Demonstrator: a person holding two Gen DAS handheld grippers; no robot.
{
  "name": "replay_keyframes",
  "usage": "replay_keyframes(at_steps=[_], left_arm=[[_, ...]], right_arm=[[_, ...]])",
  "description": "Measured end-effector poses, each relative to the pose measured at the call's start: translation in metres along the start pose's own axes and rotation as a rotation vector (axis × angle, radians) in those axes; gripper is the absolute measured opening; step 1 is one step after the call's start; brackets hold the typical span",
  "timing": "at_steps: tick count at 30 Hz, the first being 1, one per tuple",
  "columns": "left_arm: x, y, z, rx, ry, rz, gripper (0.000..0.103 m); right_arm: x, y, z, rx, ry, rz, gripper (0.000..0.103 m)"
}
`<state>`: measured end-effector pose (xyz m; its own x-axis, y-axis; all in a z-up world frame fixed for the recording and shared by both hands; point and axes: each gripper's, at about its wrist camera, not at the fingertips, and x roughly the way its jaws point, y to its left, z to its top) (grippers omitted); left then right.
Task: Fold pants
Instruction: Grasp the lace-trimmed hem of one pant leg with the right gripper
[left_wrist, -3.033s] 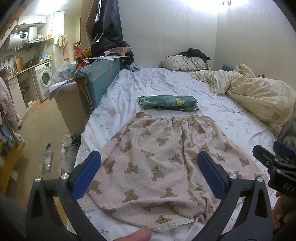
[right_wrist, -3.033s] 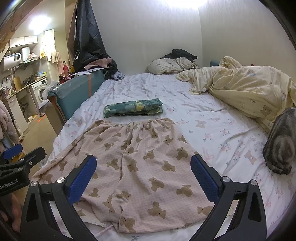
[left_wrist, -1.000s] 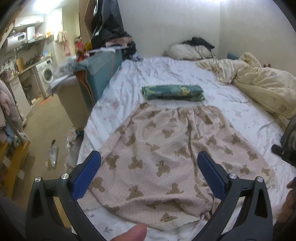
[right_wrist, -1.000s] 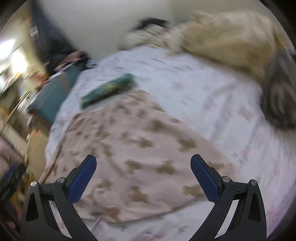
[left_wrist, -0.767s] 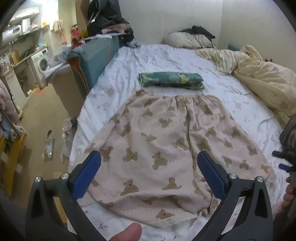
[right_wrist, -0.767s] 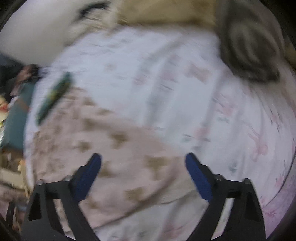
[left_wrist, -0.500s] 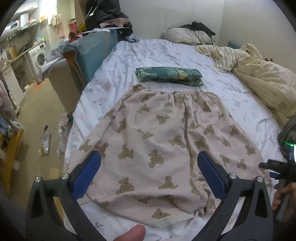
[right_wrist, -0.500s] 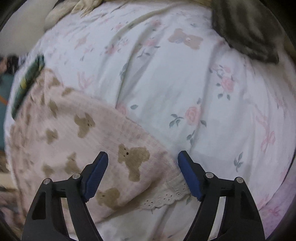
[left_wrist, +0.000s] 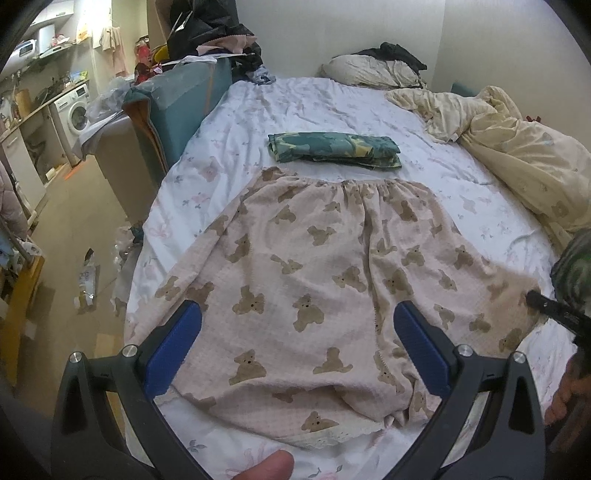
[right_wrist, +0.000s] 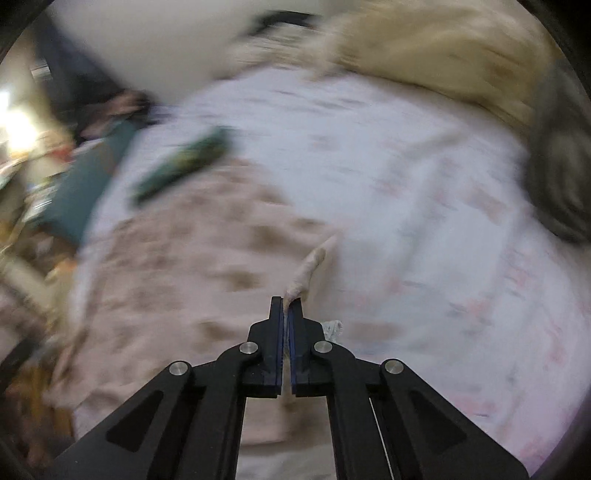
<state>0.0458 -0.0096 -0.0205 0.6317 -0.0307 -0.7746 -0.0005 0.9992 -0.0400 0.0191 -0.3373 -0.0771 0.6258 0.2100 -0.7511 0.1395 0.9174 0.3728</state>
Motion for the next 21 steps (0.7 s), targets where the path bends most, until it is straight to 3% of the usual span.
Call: replay_keyframes(at_steps=[3, 6, 11, 15, 21], left_arm=[[0.005, 0.002, 0.001, -0.01, 0.031, -0.019, 0.102], [0.013, 0.001, 0.004, -0.011, 0.083, -0.037, 0.102], [0.047, -0.023, 0.029, 0.077, 0.211, -0.071, 0.102], [0.089, -0.059, 0.059, 0.136, 0.31, -0.147, 0.102], [0.151, -0.125, 0.101, 0.219, 0.337, -0.188, 0.098]], right_arm=[[0.008, 0.044, -0.01, -0.118, 0.064, 0.189, 0.001], [0.031, 0.074, -0.033, -0.182, 0.206, 0.269, 0.001], [0.06, 0.072, -0.054, -0.145, 0.355, 0.226, 0.001], [0.063, 0.062, -0.048, -0.106, 0.366, 0.204, 0.001], [0.07, 0.052, -0.042, -0.056, 0.368, 0.172, 0.001]])
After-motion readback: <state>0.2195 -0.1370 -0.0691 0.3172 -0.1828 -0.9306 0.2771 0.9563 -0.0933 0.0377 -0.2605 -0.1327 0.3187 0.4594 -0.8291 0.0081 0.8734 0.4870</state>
